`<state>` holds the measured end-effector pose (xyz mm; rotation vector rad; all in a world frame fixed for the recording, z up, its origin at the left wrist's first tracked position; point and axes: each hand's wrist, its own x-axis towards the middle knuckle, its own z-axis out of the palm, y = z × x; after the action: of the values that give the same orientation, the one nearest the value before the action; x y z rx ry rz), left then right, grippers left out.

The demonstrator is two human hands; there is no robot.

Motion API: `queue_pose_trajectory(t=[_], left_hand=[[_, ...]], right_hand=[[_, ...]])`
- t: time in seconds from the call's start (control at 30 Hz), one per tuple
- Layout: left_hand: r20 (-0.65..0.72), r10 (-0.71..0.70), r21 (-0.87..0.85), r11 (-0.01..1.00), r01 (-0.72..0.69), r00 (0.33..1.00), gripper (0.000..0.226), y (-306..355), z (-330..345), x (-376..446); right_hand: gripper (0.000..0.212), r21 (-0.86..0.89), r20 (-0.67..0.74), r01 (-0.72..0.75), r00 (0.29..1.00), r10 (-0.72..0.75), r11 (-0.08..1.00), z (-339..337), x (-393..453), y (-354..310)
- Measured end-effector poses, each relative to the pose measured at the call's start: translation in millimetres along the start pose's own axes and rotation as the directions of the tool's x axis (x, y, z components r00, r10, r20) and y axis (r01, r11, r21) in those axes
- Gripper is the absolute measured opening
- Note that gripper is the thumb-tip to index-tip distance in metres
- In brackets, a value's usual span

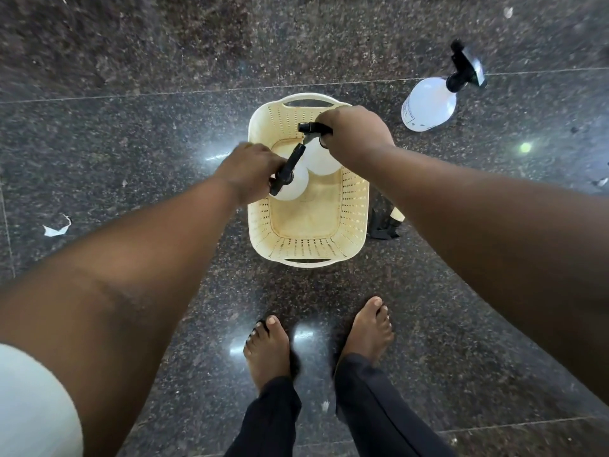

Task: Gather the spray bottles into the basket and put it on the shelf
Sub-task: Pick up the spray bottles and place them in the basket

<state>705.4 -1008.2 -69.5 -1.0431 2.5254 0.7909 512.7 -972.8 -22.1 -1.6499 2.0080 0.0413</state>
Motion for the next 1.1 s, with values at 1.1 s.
queue_pose_trajectory(t=[1.1], left_hand=[[0.203, -0.011, 0.307, 0.95, -0.053, 0.979, 0.054, 233.6, 155.6, 31.5]], right_hand=[[0.074, 0.113, -0.139, -0.234, 0.959, 0.248, 0.966, -65.8, -9.7, 186.1]])
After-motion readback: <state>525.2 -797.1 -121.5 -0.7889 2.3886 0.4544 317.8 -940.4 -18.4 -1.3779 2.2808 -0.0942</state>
